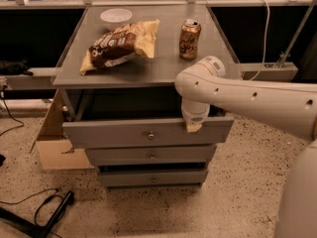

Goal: Open top drawer

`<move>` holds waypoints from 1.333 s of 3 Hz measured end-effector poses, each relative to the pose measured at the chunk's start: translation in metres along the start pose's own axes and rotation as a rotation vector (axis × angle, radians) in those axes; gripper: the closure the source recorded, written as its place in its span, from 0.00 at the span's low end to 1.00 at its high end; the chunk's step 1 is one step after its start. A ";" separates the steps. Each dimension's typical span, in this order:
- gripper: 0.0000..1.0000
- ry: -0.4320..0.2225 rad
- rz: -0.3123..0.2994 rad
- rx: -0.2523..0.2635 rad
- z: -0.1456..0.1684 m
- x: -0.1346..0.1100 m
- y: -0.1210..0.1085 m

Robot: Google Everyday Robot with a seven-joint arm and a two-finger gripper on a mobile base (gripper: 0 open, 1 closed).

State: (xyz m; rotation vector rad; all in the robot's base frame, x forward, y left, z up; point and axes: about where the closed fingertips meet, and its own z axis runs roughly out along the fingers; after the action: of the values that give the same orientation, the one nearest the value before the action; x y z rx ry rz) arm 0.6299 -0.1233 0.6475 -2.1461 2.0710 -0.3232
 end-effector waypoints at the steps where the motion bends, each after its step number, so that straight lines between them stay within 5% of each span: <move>1: 1.00 0.003 0.000 -0.013 -0.004 0.004 0.007; 4: 1.00 -0.003 -0.013 -0.052 -0.013 0.009 0.028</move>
Offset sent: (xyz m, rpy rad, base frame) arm -0.2643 -0.1767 0.1398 -0.0143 0.4072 0.0363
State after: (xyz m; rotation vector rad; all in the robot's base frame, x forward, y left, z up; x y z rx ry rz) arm 0.5995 -0.1331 0.6532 -2.1886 2.0872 -0.2714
